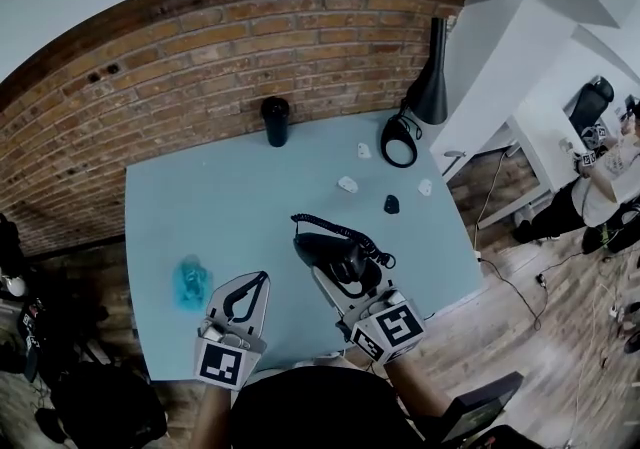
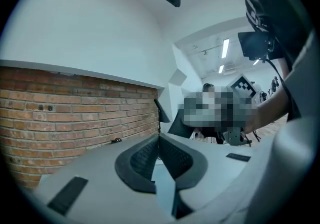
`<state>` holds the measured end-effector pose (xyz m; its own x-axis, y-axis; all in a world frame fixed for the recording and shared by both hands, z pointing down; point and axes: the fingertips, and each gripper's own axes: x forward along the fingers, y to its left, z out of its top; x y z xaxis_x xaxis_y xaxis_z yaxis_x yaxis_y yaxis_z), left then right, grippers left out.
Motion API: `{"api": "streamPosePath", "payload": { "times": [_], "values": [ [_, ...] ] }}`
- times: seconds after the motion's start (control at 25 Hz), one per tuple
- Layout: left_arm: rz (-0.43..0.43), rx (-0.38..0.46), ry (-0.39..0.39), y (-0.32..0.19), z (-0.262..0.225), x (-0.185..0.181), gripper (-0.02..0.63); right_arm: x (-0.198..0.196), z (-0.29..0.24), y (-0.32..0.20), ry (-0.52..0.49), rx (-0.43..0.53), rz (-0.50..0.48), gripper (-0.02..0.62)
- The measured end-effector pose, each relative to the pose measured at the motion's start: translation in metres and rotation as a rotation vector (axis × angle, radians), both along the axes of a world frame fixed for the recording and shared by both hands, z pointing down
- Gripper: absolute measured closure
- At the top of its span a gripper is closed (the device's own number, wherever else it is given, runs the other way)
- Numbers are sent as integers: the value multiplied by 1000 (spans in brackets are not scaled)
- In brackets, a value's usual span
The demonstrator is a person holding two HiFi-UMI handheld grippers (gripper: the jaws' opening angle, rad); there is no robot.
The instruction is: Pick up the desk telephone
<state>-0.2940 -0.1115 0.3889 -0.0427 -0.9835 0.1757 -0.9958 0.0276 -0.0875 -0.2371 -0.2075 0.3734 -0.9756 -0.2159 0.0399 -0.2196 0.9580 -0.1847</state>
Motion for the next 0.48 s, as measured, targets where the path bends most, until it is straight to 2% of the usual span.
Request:
{"api": "streamPosePath", "payload": {
  "times": [0.2,0.48],
  "values": [
    [35,-31,18,14,21,7,609,-4,35,17,86,-19,-39,319],
    [1,-82,41,40,53,-2,611,0,75,38,169,-64,-62,319]
  ]
}}
